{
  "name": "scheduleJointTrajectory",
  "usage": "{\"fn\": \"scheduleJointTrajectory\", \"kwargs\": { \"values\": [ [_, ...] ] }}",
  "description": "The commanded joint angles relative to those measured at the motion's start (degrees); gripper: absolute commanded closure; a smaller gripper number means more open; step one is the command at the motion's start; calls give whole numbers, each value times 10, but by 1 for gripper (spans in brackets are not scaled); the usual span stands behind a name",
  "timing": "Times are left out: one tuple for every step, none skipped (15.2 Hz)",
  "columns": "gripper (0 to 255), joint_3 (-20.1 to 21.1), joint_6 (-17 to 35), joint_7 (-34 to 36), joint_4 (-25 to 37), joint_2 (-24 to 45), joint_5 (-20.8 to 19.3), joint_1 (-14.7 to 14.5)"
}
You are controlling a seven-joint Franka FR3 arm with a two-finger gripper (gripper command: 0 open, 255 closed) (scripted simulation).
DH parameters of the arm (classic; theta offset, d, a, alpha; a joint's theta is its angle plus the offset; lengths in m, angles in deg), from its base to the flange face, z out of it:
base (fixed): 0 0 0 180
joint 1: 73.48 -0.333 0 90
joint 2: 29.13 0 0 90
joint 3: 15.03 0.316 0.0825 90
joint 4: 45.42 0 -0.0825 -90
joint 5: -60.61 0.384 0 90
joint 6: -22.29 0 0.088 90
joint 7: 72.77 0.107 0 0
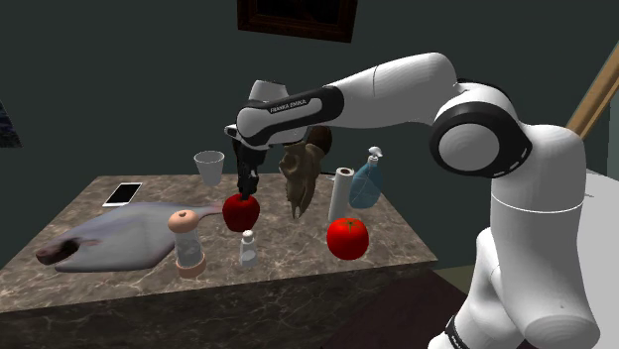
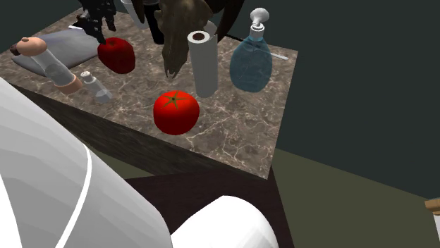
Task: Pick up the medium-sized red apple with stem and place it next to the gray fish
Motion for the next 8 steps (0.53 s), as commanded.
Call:
{"fn": "scheduleJointTrajectory", "kwargs": {
  "values": [
    [0, 0, 0, 0, 0, 0, 0, 0],
    [0, 0, 0, 0, 0, 0, 0, 0],
    [0, 0, 0, 0, 0, 0, 0, 0],
    [0, 0, 0, 0, 0, 0, 0, 0],
    [0, -3, -14, 3, 4, -10, -5, 0],
    [0, -5, -28, 6, 9, -20, -10, -1],
    [0, -8, -42, 9, 15, -29, -15, -1],
    [0, -9, -54, 12, 20, -36, -19, -1]
  ]
}}
